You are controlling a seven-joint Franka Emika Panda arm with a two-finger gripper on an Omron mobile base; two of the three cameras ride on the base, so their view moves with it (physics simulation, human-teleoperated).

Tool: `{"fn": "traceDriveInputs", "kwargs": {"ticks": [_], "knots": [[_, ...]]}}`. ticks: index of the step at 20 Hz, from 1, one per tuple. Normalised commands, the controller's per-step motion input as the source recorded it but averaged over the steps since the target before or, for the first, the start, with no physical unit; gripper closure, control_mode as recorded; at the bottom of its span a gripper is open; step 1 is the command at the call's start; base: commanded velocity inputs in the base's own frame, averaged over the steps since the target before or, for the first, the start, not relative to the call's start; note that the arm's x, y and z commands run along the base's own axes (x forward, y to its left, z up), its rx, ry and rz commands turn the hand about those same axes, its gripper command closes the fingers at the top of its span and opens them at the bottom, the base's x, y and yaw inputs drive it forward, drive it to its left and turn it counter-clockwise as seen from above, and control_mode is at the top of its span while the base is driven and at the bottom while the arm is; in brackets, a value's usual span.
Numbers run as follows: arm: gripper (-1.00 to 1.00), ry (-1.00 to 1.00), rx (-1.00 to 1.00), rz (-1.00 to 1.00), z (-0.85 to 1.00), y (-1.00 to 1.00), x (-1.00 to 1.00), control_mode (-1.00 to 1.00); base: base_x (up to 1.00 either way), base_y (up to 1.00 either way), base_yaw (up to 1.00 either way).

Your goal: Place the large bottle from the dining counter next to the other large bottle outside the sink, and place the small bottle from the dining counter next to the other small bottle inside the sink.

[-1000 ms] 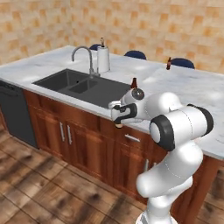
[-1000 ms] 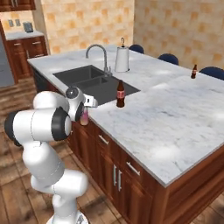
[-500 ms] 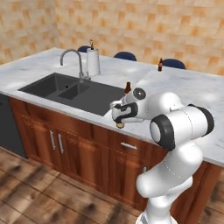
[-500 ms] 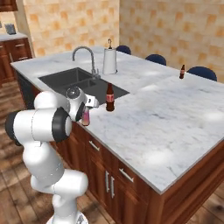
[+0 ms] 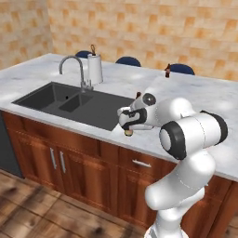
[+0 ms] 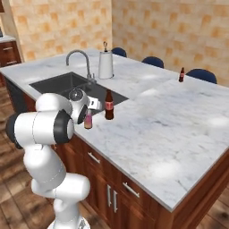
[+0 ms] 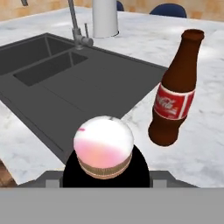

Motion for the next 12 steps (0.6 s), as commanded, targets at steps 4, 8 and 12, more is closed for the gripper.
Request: {"fn": "traceDriveInputs", "kwargs": {"ticks": [4, 8, 12], "knots": [[1.00, 0.00, 0.00, 0.00, 0.00, 0.00, 0.00, 1.00, 0.50, 0.15, -0.14], [1.00, 0.00, 0.00, 0.00, 0.00, 0.00, 0.00, 1.00, 0.41, 0.02, -0.12], [1.00, 0.00, 0.00, 0.00, 0.00, 0.00, 0.00, 1.00, 0.35, 0.00, -0.11]]}}
